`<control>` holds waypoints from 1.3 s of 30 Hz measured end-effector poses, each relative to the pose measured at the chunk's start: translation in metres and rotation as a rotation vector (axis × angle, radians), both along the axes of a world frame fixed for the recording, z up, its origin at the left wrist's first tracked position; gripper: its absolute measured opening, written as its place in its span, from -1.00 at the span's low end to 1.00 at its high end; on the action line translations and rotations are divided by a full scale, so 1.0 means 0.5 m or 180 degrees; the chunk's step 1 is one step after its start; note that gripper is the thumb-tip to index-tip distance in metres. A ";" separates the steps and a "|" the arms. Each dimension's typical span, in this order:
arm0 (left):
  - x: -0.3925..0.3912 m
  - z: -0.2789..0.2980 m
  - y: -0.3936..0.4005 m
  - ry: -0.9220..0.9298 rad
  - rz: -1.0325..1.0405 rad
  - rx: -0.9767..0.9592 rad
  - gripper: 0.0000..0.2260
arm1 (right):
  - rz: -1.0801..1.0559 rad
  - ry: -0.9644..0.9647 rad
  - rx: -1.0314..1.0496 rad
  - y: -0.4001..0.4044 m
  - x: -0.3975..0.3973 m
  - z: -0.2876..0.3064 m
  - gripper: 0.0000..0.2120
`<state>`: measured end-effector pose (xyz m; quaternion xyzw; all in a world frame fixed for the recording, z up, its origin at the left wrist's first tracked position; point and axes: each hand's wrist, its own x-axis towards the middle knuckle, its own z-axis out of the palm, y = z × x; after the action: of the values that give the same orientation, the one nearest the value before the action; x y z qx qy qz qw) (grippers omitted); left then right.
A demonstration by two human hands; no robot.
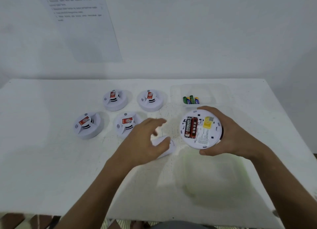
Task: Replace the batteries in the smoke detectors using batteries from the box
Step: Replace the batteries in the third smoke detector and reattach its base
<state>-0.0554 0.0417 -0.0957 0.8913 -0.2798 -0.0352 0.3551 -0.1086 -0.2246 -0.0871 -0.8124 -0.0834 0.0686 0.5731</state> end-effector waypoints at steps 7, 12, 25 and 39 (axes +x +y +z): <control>0.041 0.107 -0.068 -0.0316 -0.0911 0.0571 -0.67 | 0.0176 -0.0068 -0.0005 0.022 0.015 0.011 -0.03; 0.056 0.114 -0.090 -0.0256 -0.1009 0.0813 -0.64 | 0.0086 -0.0093 -0.0010 0.015 0.018 0.010 -0.04; 0.040 0.105 -0.171 -0.1135 -0.1513 0.1324 -0.45 | -0.0093 -0.0010 0.0205 -0.058 -0.002 0.000 -0.08; 0.052 0.095 -0.306 -0.0202 -0.0497 0.0092 -0.77 | -0.0682 -0.0198 0.0361 -0.176 -0.007 0.006 -0.13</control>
<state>-0.0295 -0.1110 -0.0483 0.8725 -0.3589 -0.0385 0.3294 -0.1121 -0.3127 -0.0840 -0.7847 -0.0176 -0.0231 0.6193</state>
